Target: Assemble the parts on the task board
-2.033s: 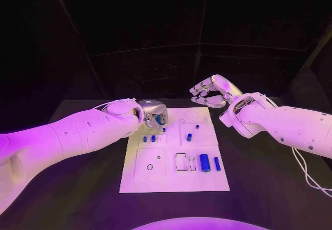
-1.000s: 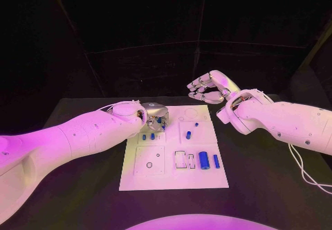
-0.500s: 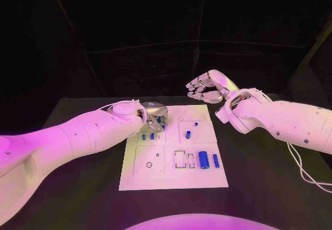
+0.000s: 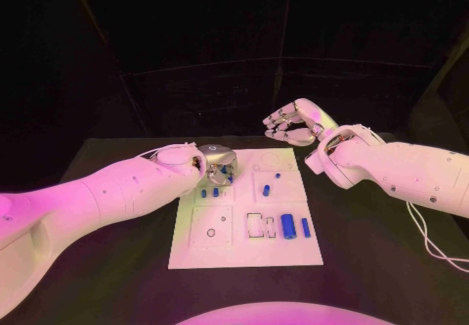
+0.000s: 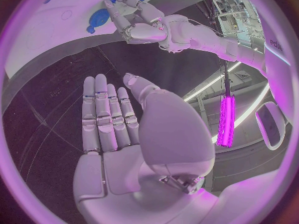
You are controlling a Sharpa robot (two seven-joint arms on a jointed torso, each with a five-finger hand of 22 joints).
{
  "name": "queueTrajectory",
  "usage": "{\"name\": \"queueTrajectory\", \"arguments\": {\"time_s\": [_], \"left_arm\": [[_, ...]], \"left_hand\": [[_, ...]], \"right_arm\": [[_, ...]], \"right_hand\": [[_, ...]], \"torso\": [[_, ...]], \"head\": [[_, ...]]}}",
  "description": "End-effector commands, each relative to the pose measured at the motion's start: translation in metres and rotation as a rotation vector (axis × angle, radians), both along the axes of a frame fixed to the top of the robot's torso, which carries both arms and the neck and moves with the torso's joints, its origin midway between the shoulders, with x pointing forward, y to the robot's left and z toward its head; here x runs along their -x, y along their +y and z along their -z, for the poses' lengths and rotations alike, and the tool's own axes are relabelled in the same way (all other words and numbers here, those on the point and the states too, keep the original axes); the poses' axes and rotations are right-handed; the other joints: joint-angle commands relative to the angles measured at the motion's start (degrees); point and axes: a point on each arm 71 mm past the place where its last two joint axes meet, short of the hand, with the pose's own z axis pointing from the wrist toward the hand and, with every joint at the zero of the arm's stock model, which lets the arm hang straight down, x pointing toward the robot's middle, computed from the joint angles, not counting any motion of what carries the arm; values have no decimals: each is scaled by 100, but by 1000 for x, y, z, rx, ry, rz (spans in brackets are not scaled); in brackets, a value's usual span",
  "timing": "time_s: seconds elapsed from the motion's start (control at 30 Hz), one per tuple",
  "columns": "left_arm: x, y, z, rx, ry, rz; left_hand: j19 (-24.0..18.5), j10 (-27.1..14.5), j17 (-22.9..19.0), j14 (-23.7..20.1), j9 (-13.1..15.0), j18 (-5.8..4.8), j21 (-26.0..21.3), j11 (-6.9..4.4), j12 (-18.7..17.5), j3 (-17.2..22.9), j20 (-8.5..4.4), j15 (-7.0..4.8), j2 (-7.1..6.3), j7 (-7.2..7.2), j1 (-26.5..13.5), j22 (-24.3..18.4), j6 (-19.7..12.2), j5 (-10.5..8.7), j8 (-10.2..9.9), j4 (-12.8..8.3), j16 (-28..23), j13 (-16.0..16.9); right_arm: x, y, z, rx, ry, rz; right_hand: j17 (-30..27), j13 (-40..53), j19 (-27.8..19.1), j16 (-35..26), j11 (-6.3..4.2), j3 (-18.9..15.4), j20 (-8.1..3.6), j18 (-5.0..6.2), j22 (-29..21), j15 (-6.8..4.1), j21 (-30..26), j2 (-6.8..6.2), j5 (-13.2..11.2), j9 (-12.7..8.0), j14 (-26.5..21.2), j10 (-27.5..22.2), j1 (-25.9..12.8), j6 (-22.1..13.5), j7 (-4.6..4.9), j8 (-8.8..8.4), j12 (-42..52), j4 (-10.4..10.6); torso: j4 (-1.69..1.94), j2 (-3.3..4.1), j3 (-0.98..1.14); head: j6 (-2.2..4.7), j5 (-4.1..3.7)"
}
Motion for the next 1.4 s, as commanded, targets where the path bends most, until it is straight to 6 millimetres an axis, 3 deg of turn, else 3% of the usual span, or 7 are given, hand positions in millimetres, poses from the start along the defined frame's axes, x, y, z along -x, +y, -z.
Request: {"name": "queueTrajectory", "arguments": {"time_s": [0.03, 0.5, 0.7, 1.03, 1.4], "left_arm": [[1, -3, -8, 53, -46, 24], [2, -6, -41, 173, -84, 31], [-2, 5, -53, 189, -68, 2], [-6, 36, -51, 159, -20, -57], [-4, 60, -33, 111, 30, -89]], "left_hand": [[1, 50, -12, 182, 7, -74, 34, -7, 3, 50, -31, -56, 50, -11, 20, 10, 54, 17, 19, -10, 19, 18], [-3, 81, -27, 180, 6, -76, 40, -7, -25, 101, -36, -57, 31, -5, -22, 21, 89, 13, 18, -35, 22, 23], [-3, 90, -35, 179, 6, -76, 42, -7, -32, 112, -36, -57, 24, -4, -35, 24, 98, 12, 17, -41, 21, 24], [-8, 108, -60, 174, 4, -76, 40, -8, -48, 126, -36, -57, 8, -6, -70, 25, 111, 9, 13, -48, 14, 26], [-10, 116, -65, 173, 2, -76, 43, -9, -61, 129, -36, -57, -6, -9, -99, 31, 117, 7, 8, -50, 15, 27]], "right_arm": [[0, 1, -2, -5, -3, -9], [-2, -2, -1, -5, -2, -4], [-2, -4, -1, -3, 1, -1], [-2, -7, 0, 0, 5, 3], [-3, -7, 0, 3, 11, -1]], "right_hand": [[-10, -7, 0, -30, 36, -17, 26, 8, -8, 8, -30, 29, 14, 3, 44, 0, -9, 16, 35, -18, -12, -11], [-24, -8, 1, -47, 37, -21, 29, 8, -19, 11, -45, 33, 14, 3, 46, -2, -16, 17, 35, -19, -11, -9], [-29, -8, 0, -52, 37, -22, 30, 8, -22, 11, -50, 33, 14, 2, 45, -3, -16, 18, 34, -19, -11, -10], [-42, -9, 0, -69, 37, -23, 32, 9, -32, 13, -65, 34, 14, 2, 43, -7, -12, 17, 34, -20, -12, -16], [-51, -9, -1, -80, 38, -23, 33, 9, -38, 14, -74, 36, 13, 2, 41, -9, -10, 17, 34, -20, -12, -19]], "torso": [[6, -4, 3], [10, -6, 6], [3, -6, 3], [2, 4, -2], [-9, 3, -3]], "head": [[18, 20], [45, 61], [43, 81], [39, 102], [27, 144]]}}
